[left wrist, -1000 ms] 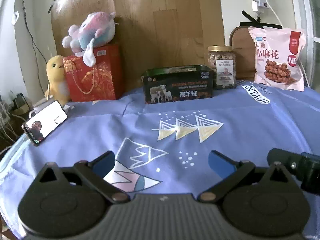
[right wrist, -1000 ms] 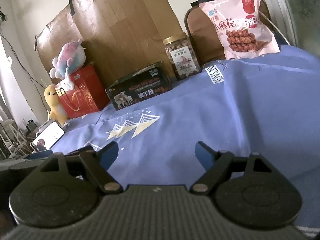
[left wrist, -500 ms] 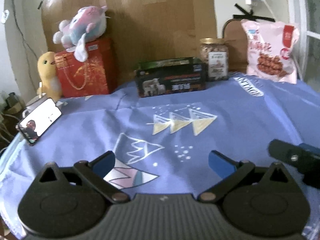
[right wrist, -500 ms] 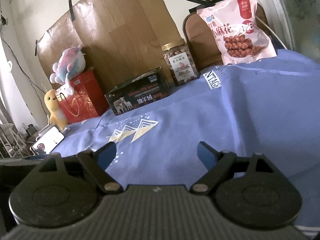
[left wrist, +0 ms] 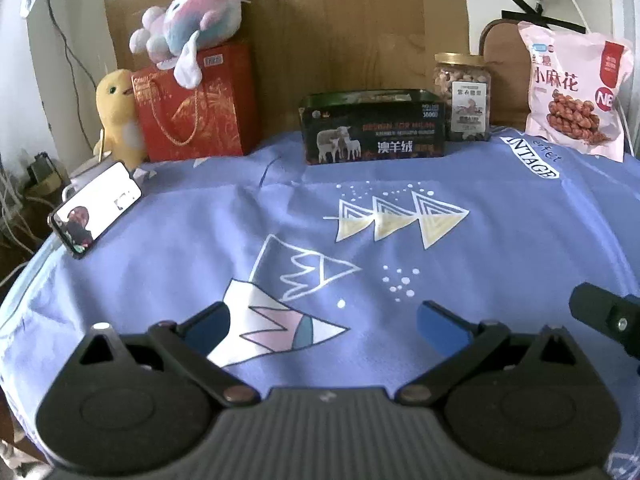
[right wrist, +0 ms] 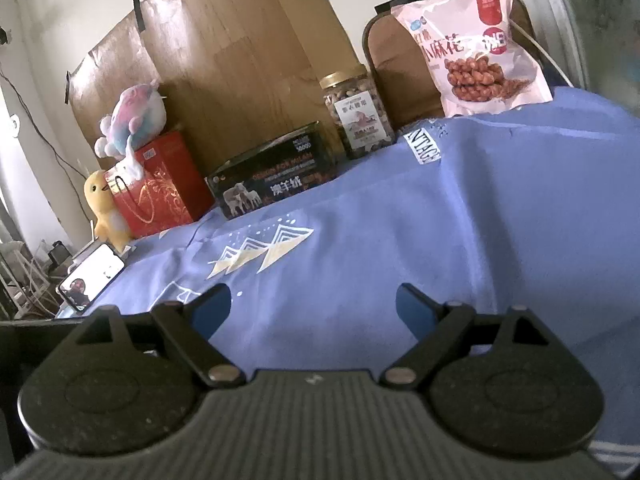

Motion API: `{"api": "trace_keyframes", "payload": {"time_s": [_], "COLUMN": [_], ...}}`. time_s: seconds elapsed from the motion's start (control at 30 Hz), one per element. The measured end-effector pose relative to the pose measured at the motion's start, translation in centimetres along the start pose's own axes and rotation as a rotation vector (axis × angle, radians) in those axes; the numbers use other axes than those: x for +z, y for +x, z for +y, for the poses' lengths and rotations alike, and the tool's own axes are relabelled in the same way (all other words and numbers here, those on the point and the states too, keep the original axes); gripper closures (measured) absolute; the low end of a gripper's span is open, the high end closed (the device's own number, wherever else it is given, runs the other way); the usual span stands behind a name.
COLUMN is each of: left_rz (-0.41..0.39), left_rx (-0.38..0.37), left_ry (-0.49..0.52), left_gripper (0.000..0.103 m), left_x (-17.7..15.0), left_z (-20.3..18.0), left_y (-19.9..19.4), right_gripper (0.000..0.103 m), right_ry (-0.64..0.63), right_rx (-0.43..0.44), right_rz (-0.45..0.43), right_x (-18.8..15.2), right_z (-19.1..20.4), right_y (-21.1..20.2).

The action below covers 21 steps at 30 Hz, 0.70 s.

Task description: Organize snacks

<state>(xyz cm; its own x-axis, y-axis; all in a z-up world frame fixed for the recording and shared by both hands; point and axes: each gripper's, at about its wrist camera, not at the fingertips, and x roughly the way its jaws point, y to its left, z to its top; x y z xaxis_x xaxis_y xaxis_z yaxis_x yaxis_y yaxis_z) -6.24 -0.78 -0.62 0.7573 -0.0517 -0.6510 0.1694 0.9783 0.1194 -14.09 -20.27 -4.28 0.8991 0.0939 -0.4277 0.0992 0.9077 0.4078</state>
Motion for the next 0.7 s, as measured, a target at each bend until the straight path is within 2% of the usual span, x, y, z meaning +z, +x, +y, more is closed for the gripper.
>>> {"api": "trace_keyframes", "payload": {"time_s": [0.13, 0.27, 0.7], "left_rz": [-0.002, -0.012, 0.022], "left_rx": [-0.04, -0.016, 0.01], "left_ry": [-0.014, -0.016, -0.002], "left_gripper": [0.0, 0.0, 0.0], "left_x": [0.04, 0.03, -0.56], "left_z": [0.62, 0.85, 0.89], "left_y": [-0.34, -0.46, 0.0], "right_gripper": [0.011, 0.011, 0.011], "right_ry": [-0.001, -0.001, -0.019], "right_rx": [0.0, 0.003, 0.011], "right_rz": [0.002, 0.007, 0.023], "right_x": [-0.09, -0.17, -0.29], "right_z": [0.09, 0.22, 0.43], "right_y": [-0.05, 0.03, 0.21]}}
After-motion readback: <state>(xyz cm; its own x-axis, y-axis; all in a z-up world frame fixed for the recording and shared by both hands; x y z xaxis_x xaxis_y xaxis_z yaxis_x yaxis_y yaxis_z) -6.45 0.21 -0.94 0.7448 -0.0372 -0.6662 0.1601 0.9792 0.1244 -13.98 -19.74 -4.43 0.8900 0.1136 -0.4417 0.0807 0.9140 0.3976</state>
